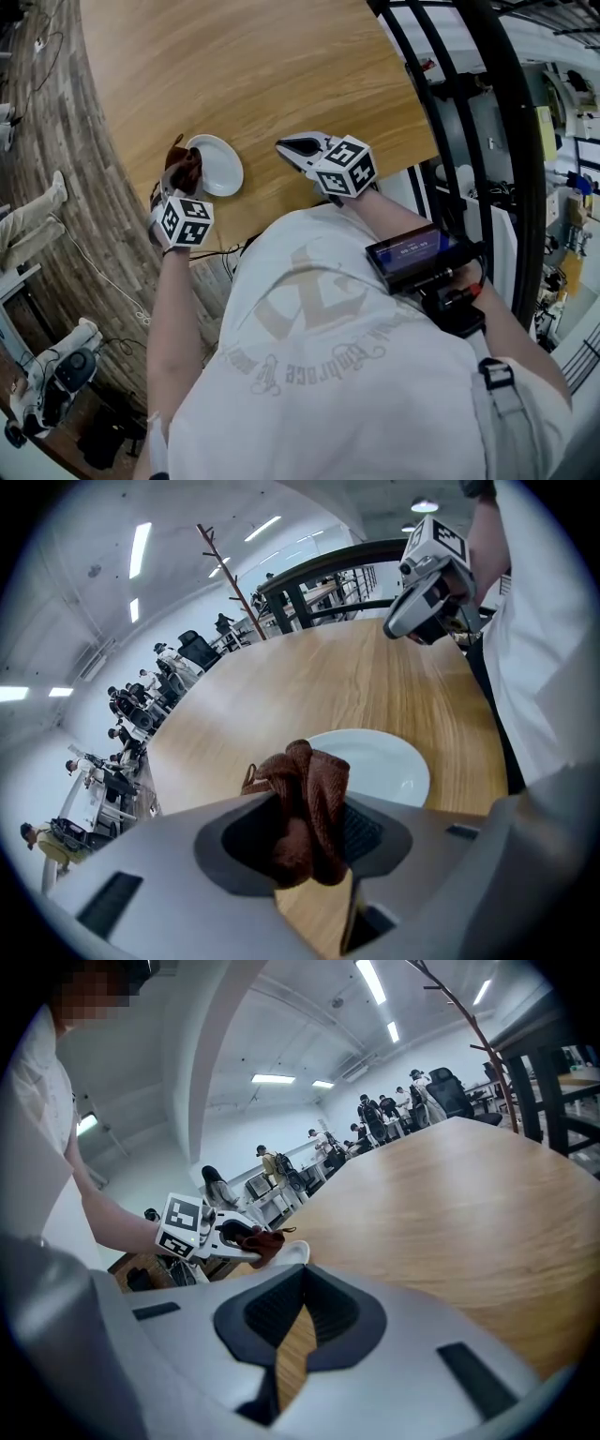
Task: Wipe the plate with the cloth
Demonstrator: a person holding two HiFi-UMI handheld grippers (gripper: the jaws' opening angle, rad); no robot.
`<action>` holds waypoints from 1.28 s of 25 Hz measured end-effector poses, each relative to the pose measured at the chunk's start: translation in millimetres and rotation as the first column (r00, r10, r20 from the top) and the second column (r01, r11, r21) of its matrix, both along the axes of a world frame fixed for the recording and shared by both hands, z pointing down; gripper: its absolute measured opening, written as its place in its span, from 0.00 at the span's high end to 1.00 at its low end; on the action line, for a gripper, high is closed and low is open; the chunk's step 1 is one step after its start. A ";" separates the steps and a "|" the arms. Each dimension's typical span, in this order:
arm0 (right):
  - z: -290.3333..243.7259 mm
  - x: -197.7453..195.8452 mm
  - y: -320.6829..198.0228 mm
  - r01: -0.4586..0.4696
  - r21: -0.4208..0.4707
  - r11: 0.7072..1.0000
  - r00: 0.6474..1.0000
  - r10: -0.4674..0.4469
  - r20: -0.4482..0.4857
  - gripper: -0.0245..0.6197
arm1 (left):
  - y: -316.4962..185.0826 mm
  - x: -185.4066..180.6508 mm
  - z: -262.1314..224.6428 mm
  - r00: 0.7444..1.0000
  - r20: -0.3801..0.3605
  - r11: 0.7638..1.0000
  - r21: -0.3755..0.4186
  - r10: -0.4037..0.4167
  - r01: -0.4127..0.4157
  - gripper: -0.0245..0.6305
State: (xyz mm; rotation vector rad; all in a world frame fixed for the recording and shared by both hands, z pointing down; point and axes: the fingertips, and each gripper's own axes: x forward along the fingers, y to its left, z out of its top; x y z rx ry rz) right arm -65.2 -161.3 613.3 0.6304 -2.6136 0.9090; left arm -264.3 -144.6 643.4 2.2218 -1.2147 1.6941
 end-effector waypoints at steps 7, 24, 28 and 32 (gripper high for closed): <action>-2.4 -3.4 3.6 0.059 0.027 0.998 0.998 -0.058 -0.014 0.94 | 9.9 13.8 -9.8 0.972 -0.196 0.990 0.044 -0.125 0.137 0.70; -52.2 -29.6 -4.7 0.181 0.198 0.963 0.980 -0.194 0.049 0.94 | 40.7 40.6 -52.1 0.743 -0.606 0.893 0.114 -0.286 0.436 0.70; -57.1 -30.6 -1.4 0.206 0.221 0.953 0.972 -0.226 0.065 0.94 | 45.4 52.2 -54.7 0.682 -0.668 0.869 0.105 -0.298 0.483 0.70; -58.5 -20.3 15.1 0.217 0.219 0.951 0.968 -0.238 0.077 0.94 | 67.5 65.5 -63.9 0.643 -0.711 0.859 0.108 -0.286 0.500 0.70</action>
